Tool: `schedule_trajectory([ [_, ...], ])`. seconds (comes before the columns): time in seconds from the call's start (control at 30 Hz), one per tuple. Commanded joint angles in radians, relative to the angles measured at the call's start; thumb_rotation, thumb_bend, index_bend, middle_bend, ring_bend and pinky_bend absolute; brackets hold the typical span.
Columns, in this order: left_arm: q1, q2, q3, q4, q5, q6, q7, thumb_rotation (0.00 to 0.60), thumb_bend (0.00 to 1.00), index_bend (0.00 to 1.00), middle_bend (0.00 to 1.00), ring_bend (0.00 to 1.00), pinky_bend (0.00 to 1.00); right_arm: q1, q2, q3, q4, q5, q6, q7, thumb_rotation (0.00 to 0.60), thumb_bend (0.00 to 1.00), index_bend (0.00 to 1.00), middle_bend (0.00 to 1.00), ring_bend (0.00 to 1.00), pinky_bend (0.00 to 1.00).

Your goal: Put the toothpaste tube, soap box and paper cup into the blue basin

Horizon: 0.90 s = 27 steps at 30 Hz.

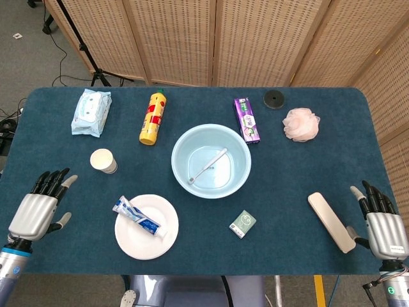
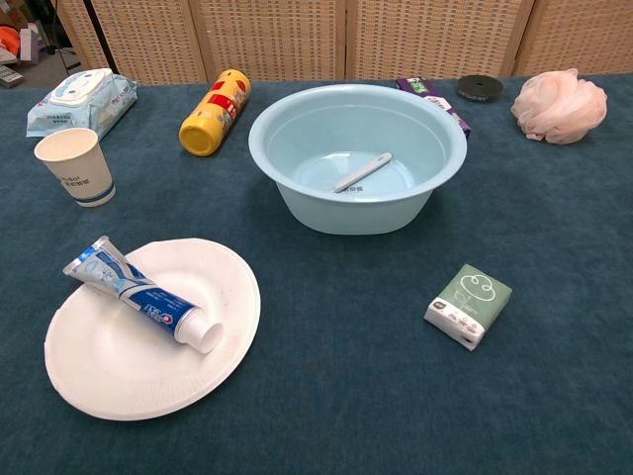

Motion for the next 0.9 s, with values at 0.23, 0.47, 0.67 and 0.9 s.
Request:
schedule_trajectory([
  [0.23,-0.106,0.053,-0.004,-0.143,-0.063,-0.188,0.089,0.6,0.29,0.0,0.0,0.0,0.0,-0.002,0.005,0.002,-0.001,-0.001,0.004,0.014,0.6,0.26,0.11,0.0,0.0,0.11],
  [0.47,-0.186,0.048,-0.018,-0.181,-0.152,-0.31,0.158,0.6,0.29,0.07,0.0,0.0,0.0,-0.002,0.006,0.005,-0.002,0.007,0.0,0.02,0.6,0.26,0.11,0.0,0.0,0.11],
  [0.67,-0.255,-0.013,-0.023,-0.166,-0.275,-0.391,0.264,0.6,0.29,0.11,0.0,0.0,0.0,0.001,0.007,0.008,-0.007,0.011,-0.003,0.019,0.6,0.26,0.11,0.0,0.0,0.11],
  [0.9,-0.325,-0.122,-0.013,-0.13,-0.384,-0.42,0.399,0.6,0.29,0.18,0.0,0.0,0.0,-0.001,0.008,0.009,-0.007,0.013,-0.002,0.024,0.6,0.26,0.11,0.0,0.0,0.11],
])
